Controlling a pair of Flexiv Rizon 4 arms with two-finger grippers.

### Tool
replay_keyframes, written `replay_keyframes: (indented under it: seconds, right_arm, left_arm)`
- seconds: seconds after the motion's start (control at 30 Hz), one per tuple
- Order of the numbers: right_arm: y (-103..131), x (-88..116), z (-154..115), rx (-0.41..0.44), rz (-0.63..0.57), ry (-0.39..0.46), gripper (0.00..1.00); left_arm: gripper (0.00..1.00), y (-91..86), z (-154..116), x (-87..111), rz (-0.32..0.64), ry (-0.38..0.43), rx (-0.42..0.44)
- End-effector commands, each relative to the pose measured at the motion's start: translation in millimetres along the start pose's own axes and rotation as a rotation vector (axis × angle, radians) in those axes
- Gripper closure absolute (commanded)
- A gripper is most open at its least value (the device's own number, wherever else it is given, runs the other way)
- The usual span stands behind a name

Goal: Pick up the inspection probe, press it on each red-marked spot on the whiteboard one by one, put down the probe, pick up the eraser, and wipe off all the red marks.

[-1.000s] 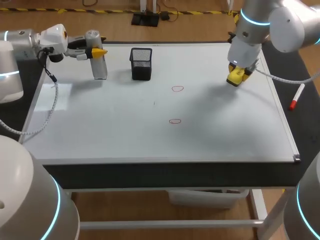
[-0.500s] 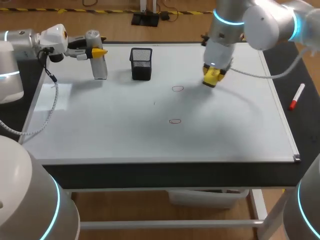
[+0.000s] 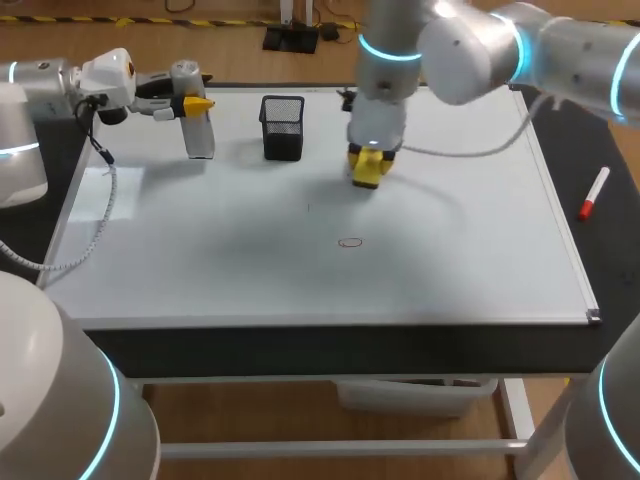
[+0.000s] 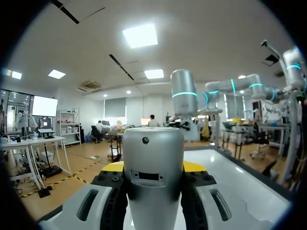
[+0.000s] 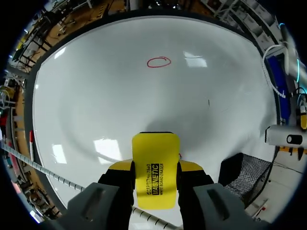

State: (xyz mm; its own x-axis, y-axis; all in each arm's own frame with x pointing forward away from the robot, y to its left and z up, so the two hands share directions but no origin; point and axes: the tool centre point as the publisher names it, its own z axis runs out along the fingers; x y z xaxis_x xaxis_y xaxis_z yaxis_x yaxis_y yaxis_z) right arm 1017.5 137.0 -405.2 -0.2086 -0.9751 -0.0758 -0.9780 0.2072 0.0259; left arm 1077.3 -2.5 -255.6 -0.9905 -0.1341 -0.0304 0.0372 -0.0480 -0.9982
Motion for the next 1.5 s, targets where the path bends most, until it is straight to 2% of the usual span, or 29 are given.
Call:
replay_keyframes:
  seconds: [0.03, 0.3, 0.73, 1.13, 1.5]
  right_arm:
    - [-1, -22, 8, -0.010, -0.028, 0.068, 1.00]
    - [6, -47, 15, -0.023, -0.094, 0.099, 1.00]
    - [8, -63, 19, -0.025, -0.134, 0.103, 1.00]
    - [9, -55, 24, -0.031, -0.139, 0.093, 1.00]
    - [7, -34, 30, -0.033, -0.102, 0.107, 1.00]
  left_arm:
    - [1.00, -1.4, 0, -0.7, -0.001, 0.002, -0.002]
    - [1.00, -1.4, 0, -0.7, -0.001, 0.002, -0.002]
    - [1.00, -1.4, 0, -0.7, -0.001, 0.002, -0.002]
    - [1.00, -1.4, 0, -0.7, -0.001, 0.002, -0.002]
    - [1.00, -1.4, 0, -0.7, -0.001, 0.002, -0.002]
